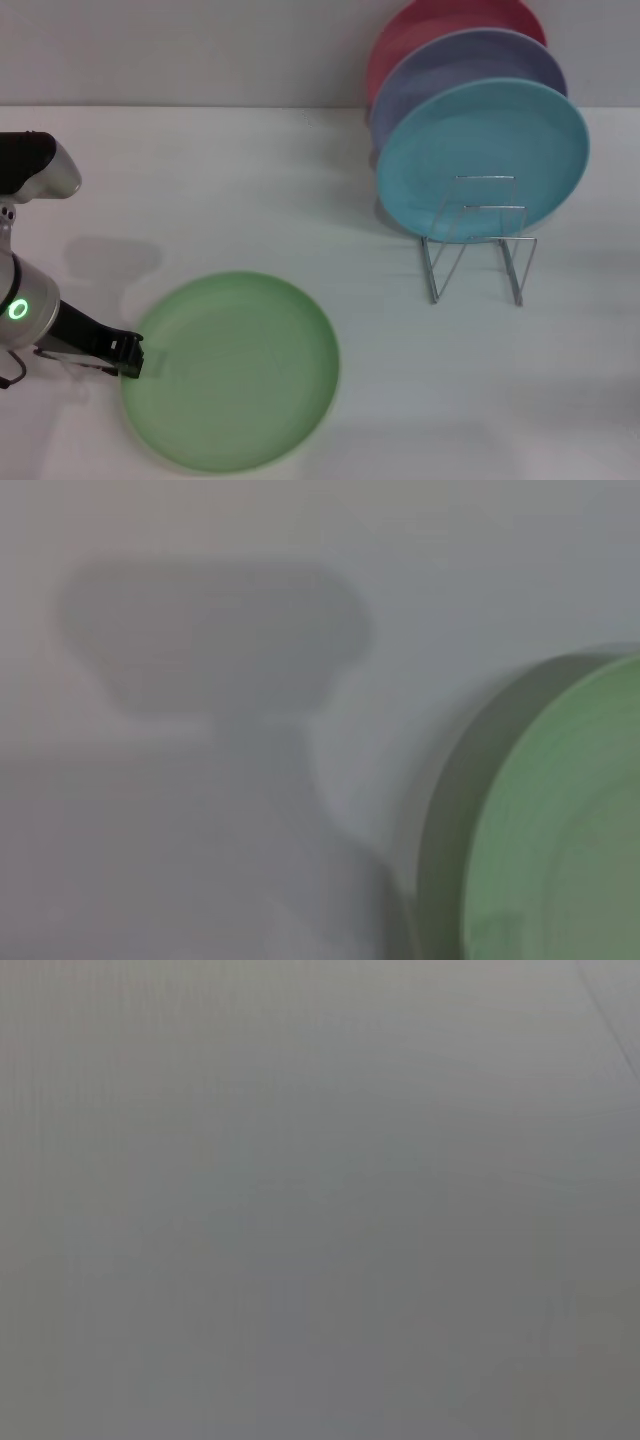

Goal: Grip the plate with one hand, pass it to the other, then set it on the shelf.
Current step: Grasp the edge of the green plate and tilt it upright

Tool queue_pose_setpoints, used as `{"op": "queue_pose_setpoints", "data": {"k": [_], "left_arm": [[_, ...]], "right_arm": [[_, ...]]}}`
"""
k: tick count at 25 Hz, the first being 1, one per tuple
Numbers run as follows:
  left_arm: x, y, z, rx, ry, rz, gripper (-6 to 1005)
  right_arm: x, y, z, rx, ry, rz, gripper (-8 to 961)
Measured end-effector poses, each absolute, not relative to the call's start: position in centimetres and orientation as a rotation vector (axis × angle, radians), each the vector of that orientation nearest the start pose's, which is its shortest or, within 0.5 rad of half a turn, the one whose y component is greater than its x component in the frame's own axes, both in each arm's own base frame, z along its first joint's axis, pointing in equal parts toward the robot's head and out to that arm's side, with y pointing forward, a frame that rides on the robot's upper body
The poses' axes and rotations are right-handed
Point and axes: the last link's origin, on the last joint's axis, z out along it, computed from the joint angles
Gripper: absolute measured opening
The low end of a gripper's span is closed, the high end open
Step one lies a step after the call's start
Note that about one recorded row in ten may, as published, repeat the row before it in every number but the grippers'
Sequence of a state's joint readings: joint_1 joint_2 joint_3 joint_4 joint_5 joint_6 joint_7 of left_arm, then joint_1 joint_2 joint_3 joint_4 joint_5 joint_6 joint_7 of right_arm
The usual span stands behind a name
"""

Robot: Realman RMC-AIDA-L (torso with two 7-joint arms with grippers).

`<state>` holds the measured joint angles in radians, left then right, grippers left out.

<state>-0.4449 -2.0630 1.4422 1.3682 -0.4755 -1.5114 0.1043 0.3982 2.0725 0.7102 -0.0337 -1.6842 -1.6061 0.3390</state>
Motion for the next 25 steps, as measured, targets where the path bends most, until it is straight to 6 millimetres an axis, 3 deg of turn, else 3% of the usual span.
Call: {"op": "queue_pose_setpoints", "data": {"k": [25], "left_arm": [[-23.57, 33.17, 0.43, -2.137, -1.518, 0.464, 55]], "right_arm": [[36.69, 27.81, 9.42, -1.002, 0.402, 0.895, 565]]}}
